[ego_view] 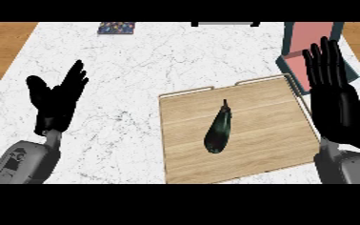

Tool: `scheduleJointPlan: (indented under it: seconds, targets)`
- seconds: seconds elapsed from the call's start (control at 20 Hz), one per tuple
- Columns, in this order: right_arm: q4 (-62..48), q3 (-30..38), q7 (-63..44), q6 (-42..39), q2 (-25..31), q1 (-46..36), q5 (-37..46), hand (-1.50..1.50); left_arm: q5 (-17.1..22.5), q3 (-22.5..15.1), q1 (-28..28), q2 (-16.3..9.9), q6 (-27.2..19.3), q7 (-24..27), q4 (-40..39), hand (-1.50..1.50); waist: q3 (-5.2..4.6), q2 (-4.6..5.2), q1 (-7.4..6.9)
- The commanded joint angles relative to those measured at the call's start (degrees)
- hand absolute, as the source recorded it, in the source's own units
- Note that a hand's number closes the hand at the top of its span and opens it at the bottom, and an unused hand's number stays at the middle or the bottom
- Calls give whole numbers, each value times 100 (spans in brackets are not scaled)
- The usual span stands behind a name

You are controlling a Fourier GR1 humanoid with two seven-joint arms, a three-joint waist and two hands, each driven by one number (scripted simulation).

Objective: Pick the eggplant from the tray and place it in the cardboard box

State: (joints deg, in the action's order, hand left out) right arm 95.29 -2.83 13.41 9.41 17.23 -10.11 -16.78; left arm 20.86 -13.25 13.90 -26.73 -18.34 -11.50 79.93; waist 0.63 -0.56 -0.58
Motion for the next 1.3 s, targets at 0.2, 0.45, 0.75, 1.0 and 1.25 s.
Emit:
scheduleJointPlan:
  seconds: [0.2,0.45,0.75,1.0,1.25]
  targets:
    - [-632,-290,-1566,247,-434,558,-490,-150,-1116,194,-292,-1013,-341,473,-339,0,-61,69,0]
    - [-1001,-1806,-1830,140,897,880,2122,-150,-1329,41,-342,-961,-429,560,-432,0,-87,82,-52]
    - [-697,-1320,4,6,-310,1990,795,-150,-1146,523,-587,-1053,74,1084,-955,0,-62,56,112]
    - [-576,-1299,-550,-54,512,1554,1758,-150,-1515,371,-701,-831,-184,615,-398,0,-63,47,53]
    - [-408,-1593,-1906,-943,1505,937,2143,-150,-1535,439,-775,-891,-164,761,-388,0,-71,50,-35]
